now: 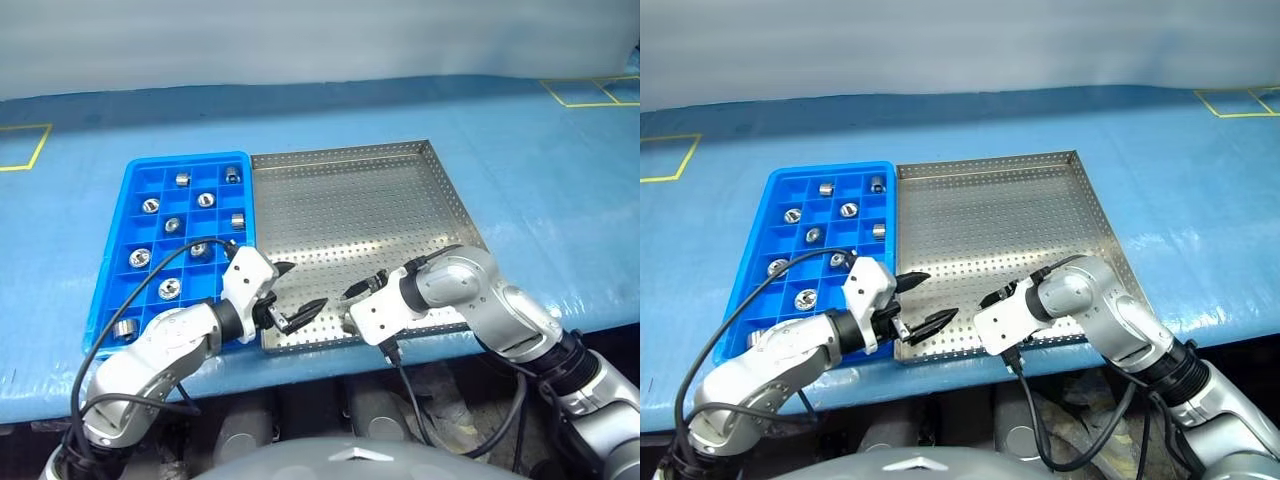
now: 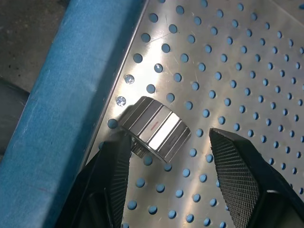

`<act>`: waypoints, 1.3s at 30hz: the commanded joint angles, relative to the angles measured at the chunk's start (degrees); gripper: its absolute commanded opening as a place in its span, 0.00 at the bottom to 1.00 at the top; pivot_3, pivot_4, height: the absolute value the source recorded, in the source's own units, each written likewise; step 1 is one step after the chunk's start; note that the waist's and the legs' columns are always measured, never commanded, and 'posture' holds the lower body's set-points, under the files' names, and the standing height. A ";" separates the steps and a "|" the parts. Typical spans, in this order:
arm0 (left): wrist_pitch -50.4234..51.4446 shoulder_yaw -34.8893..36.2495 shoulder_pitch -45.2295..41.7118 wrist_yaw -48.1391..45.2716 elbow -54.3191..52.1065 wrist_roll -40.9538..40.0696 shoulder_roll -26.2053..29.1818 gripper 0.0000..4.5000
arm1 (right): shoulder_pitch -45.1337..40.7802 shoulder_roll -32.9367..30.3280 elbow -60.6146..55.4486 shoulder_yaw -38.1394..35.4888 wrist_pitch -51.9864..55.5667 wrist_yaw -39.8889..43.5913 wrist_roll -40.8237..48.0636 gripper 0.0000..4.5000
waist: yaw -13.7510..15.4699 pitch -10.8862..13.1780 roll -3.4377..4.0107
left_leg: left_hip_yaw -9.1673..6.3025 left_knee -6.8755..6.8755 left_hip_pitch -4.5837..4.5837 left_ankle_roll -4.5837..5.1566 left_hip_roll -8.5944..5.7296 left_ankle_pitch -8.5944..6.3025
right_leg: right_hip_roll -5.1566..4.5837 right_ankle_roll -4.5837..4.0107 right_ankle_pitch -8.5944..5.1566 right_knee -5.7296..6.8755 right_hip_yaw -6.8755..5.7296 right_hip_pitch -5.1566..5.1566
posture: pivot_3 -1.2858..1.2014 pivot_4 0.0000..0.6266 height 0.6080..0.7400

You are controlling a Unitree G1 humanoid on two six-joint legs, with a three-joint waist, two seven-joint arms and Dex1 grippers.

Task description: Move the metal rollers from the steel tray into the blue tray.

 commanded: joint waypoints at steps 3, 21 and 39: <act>-0.11 1.44 0.24 0.15 -2.66 0.33 0.03 1.00 | -1.10 1.54 -0.48 1.15 -2.15 0.14 0.19 0.62 | 0.17 0.00 0.00 | -0.01 0.00 0.00 -0.01 0.00 0.00 | 0.00 0.00 0.00 0.00 -0.01 0.00 | 0.44 0.24 1.00; -0.65 3.13 1.51 0.78 -3.00 0.19 -0.42 1.00 | -0.85 6.19 0.08 -3.02 3.47 -6.63 0.72 0.33 | 0.94 0.00 0.00 | 0.00 0.03 0.00 -0.03 -0.01 0.02 | -0.03 0.00 0.01 0.06 0.00 -0.02 | 0.45 0.24 1.00; -2.20 39.60 32.24 -2.31 -18.78 -10.25 7.47 1.00 | -8.29 27.54 3.63 -10.42 19.16 -17.83 17.55 0.33 | 4.20 0.04 -0.09 | -0.18 -0.03 0.03 -0.29 0.02 0.16 | -0.20 -0.36 -0.20 0.63 -0.25 -0.23 | 0.55 0.24 1.00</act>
